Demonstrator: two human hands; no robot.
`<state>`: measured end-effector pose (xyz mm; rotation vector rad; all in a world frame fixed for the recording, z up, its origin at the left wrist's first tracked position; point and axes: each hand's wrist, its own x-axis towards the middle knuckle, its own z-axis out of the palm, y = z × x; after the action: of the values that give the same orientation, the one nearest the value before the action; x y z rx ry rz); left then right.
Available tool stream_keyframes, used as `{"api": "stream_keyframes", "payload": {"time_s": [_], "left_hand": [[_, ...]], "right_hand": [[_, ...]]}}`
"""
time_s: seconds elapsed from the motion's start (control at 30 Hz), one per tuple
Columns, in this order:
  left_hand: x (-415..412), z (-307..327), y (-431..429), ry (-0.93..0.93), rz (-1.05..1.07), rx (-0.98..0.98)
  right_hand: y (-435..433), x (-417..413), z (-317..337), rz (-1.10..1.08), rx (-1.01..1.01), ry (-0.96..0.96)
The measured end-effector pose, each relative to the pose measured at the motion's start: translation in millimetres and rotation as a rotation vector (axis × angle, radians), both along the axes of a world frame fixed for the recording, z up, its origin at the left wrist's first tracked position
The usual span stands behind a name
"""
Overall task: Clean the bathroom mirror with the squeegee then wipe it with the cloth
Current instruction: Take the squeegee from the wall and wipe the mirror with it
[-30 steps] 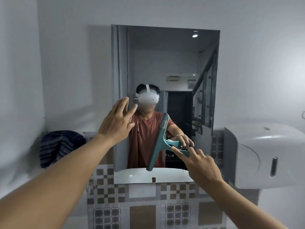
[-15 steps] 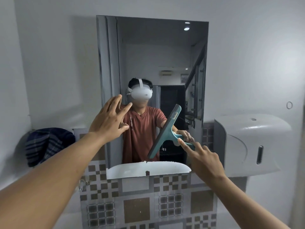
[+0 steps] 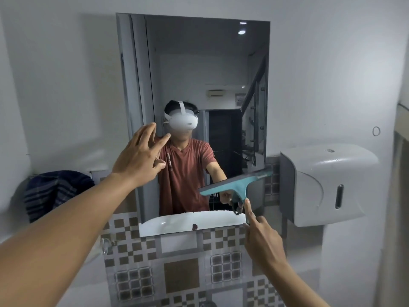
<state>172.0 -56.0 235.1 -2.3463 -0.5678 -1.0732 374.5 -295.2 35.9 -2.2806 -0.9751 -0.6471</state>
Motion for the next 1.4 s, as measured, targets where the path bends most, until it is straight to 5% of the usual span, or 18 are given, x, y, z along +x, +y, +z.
{"api": "stream_keyframes", "payload": {"time_s": [0.67, 1.0, 1.4], "left_hand": [[-4.7, 1.3, 4.0, 0.022, -0.01, 0.027], [-2.8, -0.4, 6.0, 0.02, -0.013, 0.021], [-1.2, 0.6, 11.1, 0.01, -0.001, 0.039]], "right_hand": [[47.7, -50.8, -54.0, 0.205, 0.228, 0.516], [86.3, -111.0, -36.1, 0.334, 0.507, 0.836], [131.7, -164.0, -43.1, 0.495, 0.553, 0.811]]}}
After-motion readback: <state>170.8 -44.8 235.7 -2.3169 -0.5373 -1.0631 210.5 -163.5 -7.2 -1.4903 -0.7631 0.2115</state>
